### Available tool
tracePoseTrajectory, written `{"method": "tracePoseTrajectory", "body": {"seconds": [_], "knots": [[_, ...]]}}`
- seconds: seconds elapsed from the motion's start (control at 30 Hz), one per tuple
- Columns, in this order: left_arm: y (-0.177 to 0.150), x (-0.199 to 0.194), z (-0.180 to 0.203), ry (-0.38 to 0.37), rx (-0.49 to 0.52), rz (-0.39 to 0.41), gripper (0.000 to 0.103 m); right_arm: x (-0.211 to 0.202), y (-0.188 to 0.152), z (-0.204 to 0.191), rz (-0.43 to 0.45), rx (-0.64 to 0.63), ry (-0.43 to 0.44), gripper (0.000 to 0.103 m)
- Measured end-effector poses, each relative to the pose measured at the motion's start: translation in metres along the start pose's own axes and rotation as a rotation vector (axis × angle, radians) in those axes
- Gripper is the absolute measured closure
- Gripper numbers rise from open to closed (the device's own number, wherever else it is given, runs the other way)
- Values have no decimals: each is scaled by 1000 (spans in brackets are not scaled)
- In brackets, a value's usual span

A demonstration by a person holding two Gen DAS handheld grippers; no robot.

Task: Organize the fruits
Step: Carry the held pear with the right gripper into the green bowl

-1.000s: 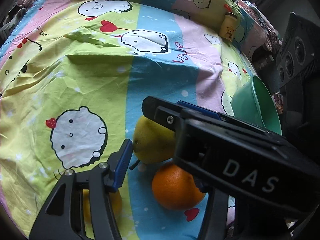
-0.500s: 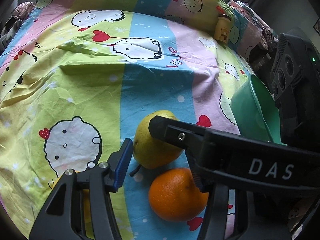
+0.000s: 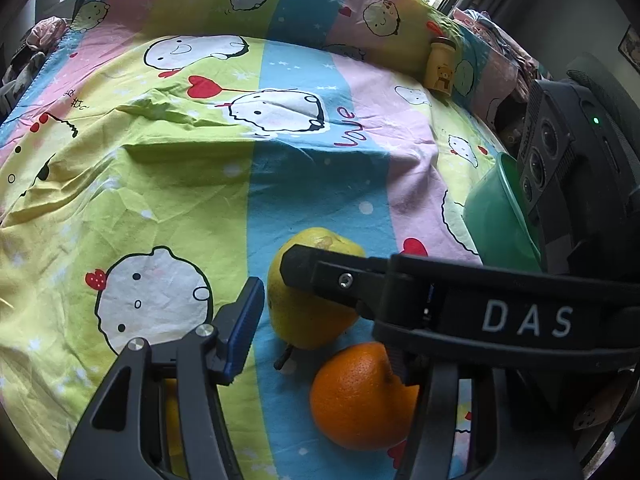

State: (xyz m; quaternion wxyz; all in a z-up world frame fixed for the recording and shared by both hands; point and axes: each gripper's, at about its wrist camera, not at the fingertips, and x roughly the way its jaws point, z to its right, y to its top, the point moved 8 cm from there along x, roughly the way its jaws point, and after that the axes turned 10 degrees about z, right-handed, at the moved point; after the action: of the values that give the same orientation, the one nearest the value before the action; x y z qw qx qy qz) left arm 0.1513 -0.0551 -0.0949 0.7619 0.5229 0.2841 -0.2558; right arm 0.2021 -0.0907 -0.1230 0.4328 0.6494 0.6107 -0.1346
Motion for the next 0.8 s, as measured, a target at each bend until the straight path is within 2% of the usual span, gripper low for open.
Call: {"method": "tracePoseTrajectory", "body": {"seconds": [0.3, 0.5, 0.8], "knots": [[0, 1, -1, 20, 14, 5, 49, 7, -2, 0, -4, 28, 27, 44], [3, -6, 3, -18, -29, 17, 49, -4, -1, -3, 32, 11, -7, 43], [28, -43, 47, -27, 74, 161, 49, -60, 15, -19, 180, -45, 44, 43]]}}
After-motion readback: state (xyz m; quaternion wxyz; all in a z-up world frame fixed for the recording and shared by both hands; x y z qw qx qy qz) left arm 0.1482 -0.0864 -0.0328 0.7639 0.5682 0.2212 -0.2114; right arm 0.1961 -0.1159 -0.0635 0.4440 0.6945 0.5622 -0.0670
